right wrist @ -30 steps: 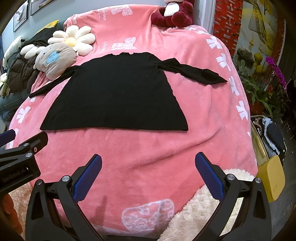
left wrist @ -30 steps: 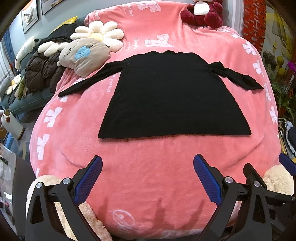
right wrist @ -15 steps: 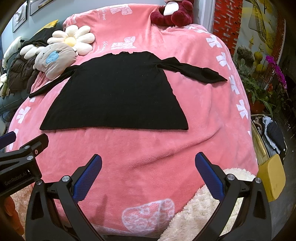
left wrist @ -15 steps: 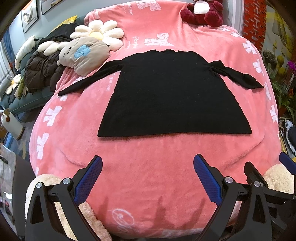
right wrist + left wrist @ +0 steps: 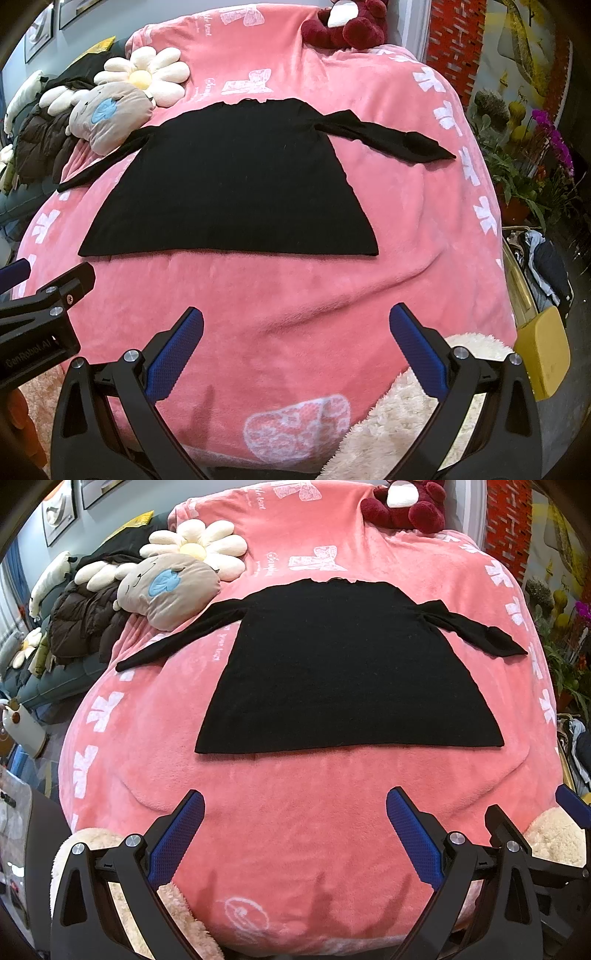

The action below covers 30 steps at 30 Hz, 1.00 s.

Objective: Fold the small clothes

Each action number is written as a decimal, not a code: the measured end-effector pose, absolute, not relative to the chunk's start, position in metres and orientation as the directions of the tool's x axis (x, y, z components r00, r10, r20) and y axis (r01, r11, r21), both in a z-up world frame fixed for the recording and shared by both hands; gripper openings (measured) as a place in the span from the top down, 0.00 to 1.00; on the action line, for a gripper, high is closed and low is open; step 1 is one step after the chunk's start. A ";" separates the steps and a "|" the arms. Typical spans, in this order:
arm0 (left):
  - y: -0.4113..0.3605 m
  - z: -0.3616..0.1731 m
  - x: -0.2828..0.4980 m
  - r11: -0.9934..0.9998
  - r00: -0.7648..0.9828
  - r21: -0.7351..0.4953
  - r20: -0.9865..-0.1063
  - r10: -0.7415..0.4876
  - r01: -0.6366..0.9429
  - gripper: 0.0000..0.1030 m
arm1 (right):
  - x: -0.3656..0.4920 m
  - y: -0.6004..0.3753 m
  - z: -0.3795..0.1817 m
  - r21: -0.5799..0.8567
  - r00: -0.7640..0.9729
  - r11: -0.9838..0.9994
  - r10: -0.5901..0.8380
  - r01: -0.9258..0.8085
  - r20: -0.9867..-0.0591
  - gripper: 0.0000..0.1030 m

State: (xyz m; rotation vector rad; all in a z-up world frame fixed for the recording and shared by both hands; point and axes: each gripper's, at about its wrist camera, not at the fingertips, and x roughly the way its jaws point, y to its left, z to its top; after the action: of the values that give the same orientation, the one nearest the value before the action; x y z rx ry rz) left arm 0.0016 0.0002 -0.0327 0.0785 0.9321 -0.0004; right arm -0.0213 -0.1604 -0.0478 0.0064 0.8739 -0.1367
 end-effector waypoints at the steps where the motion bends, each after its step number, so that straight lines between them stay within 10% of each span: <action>1: 0.000 -0.033 0.002 0.997 0.595 0.066 -0.803 0.033 0.035 0.06 | -0.020 -0.160 -0.048 -0.049 0.632 0.991 -0.115 0.121 -0.767 0.04; 15: 0.012 -0.031 0.015 0.999 0.581 0.033 -0.814 0.011 0.028 0.06 | 0.002 -0.184 -0.041 0.073 0.595 0.990 -0.013 0.119 -0.803 0.04; 30: 0.031 -0.047 0.099 0.998 0.514 -0.058 -0.857 -0.041 -0.017 0.06 | 0.225 -0.454 -0.049 0.253 0.633 0.854 -0.110 0.454 -0.766 0.04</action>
State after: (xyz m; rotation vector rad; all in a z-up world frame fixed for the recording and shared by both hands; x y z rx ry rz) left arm 0.0991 0.0311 -0.0470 -0.0615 1.0314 -0.0149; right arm 0.2246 -0.4543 -0.0493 0.4524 0.8282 -0.3356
